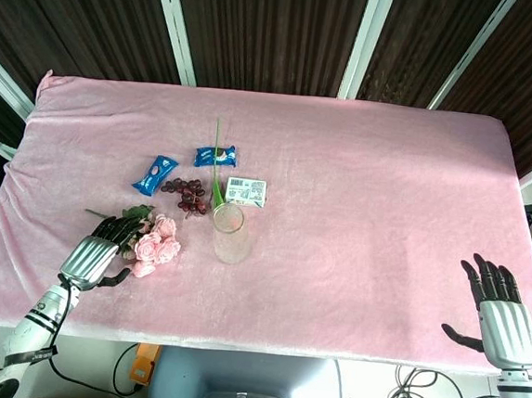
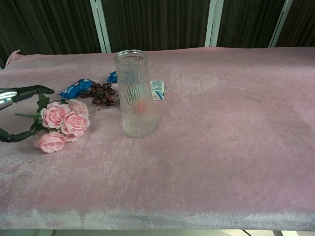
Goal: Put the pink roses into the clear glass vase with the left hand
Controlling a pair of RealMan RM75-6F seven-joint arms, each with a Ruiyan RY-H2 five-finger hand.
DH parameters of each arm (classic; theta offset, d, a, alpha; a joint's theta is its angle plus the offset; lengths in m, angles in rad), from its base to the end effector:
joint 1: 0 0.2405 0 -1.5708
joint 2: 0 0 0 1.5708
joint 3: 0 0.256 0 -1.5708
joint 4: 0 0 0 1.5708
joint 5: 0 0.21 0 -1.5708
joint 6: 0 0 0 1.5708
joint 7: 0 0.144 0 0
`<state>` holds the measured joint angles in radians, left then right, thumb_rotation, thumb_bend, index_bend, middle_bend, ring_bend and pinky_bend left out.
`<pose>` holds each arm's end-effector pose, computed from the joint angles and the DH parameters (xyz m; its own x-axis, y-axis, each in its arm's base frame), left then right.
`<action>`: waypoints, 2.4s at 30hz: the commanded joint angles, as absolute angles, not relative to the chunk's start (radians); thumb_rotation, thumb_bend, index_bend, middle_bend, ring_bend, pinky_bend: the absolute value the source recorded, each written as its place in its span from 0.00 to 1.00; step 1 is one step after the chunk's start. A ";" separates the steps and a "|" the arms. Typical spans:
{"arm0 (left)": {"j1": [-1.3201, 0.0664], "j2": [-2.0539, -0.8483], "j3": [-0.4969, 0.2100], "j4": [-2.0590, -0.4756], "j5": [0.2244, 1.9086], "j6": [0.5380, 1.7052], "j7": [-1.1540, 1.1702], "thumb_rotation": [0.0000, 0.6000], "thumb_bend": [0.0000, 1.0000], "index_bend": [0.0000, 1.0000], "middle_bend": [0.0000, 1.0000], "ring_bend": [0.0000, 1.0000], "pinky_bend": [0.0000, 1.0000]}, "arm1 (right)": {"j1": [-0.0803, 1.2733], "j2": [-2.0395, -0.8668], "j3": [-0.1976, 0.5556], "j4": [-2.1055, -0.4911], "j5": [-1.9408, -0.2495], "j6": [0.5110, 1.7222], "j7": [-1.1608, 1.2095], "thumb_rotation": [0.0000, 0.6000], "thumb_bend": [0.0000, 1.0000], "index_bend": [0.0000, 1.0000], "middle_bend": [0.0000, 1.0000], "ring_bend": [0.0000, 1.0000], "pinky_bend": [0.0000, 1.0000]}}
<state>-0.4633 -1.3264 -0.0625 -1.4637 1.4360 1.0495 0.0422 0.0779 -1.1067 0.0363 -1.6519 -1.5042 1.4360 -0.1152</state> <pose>-0.2583 0.2865 0.0518 0.4505 0.2710 0.8506 0.8788 -0.3025 -0.3690 -0.3084 -0.1751 0.1507 0.4747 -0.0681 0.8775 -0.8800 -0.0167 0.4748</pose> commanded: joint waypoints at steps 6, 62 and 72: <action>-0.475 -1.329 -0.048 -1.454 1.445 1.036 0.033 1.00 0.35 0.00 0.00 0.00 0.00 | 0.067 -1.100 0.036 -1.653 -1.510 1.458 -0.105 1.00 0.13 0.00 0.00 0.00 0.00; -0.553 -1.478 -0.106 -1.188 1.539 1.252 -0.287 1.00 0.37 0.60 0.64 0.46 0.31 | 0.055 -1.080 0.025 -1.662 -1.510 1.457 -0.090 1.00 0.13 0.00 0.00 0.00 0.00; -0.503 -1.244 -0.233 -1.679 1.515 1.412 -0.560 1.00 0.37 0.61 0.63 0.46 0.31 | 0.057 -1.077 0.020 -1.665 -1.522 1.454 -0.082 1.00 0.13 0.00 0.00 0.00 0.00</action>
<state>-0.5249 -1.3506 -0.1700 -1.4982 1.5261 1.3612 -0.4422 0.0573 -1.0777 0.0196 -1.6644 -1.5221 1.4530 -0.0826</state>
